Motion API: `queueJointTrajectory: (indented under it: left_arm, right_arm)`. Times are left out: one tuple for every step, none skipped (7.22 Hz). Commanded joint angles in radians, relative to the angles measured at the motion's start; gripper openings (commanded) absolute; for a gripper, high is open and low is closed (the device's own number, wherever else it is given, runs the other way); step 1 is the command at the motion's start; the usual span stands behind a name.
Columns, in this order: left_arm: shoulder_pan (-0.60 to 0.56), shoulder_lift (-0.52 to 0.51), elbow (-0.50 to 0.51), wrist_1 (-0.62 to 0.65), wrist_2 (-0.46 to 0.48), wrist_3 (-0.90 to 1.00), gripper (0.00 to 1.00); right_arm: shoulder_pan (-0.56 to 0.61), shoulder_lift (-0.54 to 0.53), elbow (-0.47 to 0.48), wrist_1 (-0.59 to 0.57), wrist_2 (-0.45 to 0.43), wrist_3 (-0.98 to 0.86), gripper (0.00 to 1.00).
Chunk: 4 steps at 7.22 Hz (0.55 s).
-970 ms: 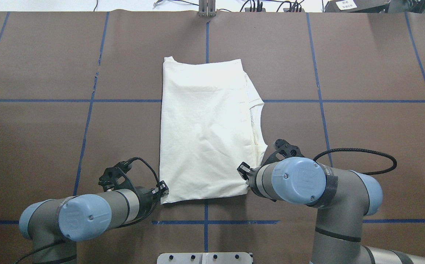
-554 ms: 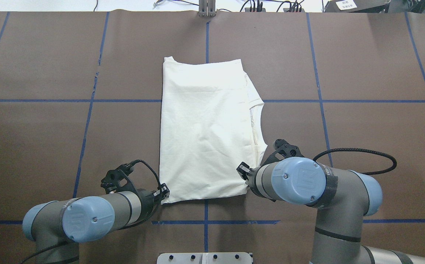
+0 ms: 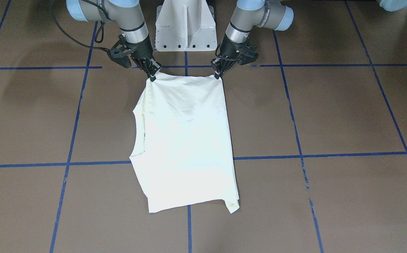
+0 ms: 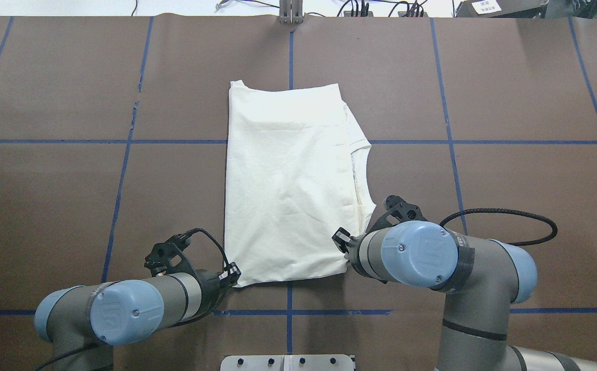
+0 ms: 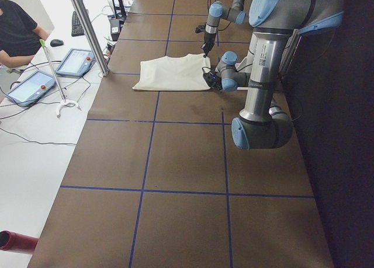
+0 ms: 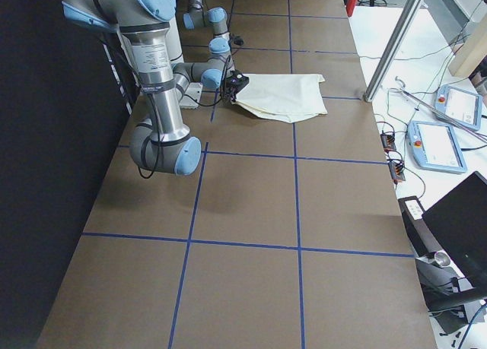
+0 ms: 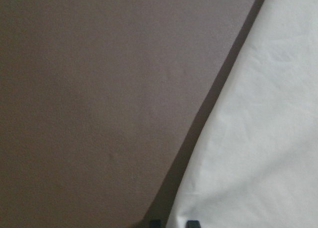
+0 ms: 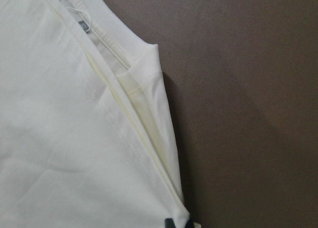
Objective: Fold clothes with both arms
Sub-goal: 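Lower the left gripper to the shirt's near corner beside the right gripper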
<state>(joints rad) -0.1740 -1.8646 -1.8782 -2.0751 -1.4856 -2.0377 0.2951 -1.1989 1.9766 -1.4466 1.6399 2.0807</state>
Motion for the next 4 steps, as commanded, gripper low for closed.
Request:
queueJointTrajectory:
  left_arm:
    - [-0.004,0.014,-0.091,0.007,-0.013,0.002,0.0]
    - [-0.005,0.066,-0.186,0.01,-0.059,-0.001,0.0]
    - [-0.006,0.114,-0.272,0.01,-0.065,-0.012,0.0]
    - [-0.006,0.123,-0.335,0.01,-0.08,-0.054,0.0]
  right_arm:
    - [-0.026,-0.017,0.031,-0.001,0.0,0.007,0.0]
    - [-0.066,-0.072,0.106,-0.001,-0.002,0.027,0.0]
    - [-0.094,-0.117,0.199,-0.001,0.0,0.056,0.0]
    - [-0.109,-0.129,0.262,-0.005,0.0,0.109,0.0]
